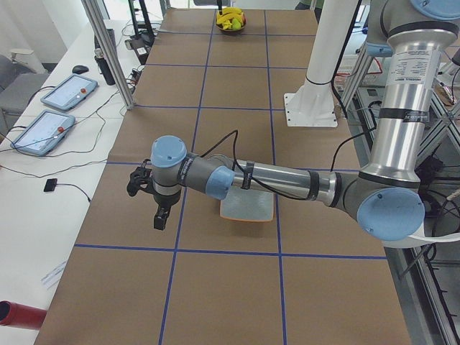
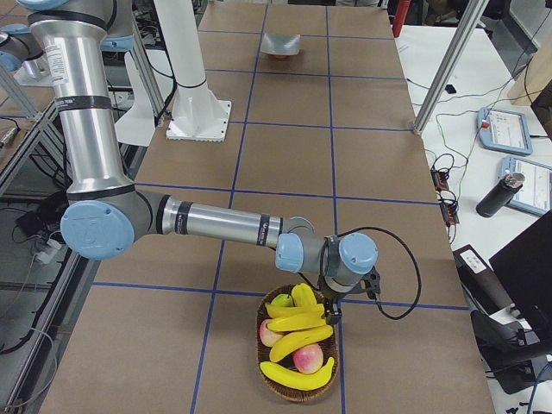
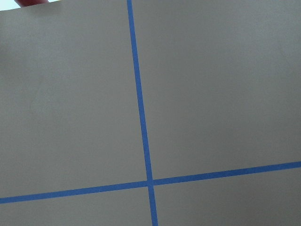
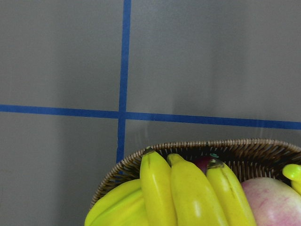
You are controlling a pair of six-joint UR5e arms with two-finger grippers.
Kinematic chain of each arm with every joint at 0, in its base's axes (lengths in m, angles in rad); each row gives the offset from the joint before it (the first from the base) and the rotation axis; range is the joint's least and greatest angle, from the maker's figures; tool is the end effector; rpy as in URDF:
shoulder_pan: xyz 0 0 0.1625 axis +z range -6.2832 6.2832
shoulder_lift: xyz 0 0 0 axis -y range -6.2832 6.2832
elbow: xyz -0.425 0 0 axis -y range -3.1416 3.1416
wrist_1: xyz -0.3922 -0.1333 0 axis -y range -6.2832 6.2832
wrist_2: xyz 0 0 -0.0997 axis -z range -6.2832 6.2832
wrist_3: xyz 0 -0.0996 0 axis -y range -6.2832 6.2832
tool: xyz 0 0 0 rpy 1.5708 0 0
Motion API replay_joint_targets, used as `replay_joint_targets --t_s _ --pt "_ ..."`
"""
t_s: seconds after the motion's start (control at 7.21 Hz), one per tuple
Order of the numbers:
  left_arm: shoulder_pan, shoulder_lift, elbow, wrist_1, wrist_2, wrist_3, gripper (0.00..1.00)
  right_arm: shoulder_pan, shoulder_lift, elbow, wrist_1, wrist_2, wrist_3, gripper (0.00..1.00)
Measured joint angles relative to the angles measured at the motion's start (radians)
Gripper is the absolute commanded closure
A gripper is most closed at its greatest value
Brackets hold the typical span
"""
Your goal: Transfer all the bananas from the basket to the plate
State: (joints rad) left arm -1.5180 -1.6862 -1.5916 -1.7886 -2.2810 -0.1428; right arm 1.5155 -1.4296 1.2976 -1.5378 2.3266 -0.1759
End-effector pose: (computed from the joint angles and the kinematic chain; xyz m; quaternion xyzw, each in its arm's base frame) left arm -0.0389 -0.5600 0.5677 0.1309 0.3567 0.0196 0.9248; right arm 0.0350 -0.5434 0.7169 -0.0237 -0.3706 -0.0889 0.9242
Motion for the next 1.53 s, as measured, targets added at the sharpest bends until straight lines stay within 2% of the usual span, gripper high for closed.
replay_joint_targets --t_s 0.28,0.69,1.53 --pt "0.0 0.0 -0.001 0.0 0.0 0.0 0.0 0.005 0.0 -0.016 -0.008 -0.011 -0.053 0.0" --pt "0.0 0.001 -0.001 -0.001 0.0 0.0 0.0 0.042 0.044 -0.021 -0.091 0.029 -0.093 0.0" --pt "0.001 0.002 -0.009 -0.002 0.0 -0.001 0.0 0.048 0.048 -0.069 -0.11 -0.031 -0.151 0.0"
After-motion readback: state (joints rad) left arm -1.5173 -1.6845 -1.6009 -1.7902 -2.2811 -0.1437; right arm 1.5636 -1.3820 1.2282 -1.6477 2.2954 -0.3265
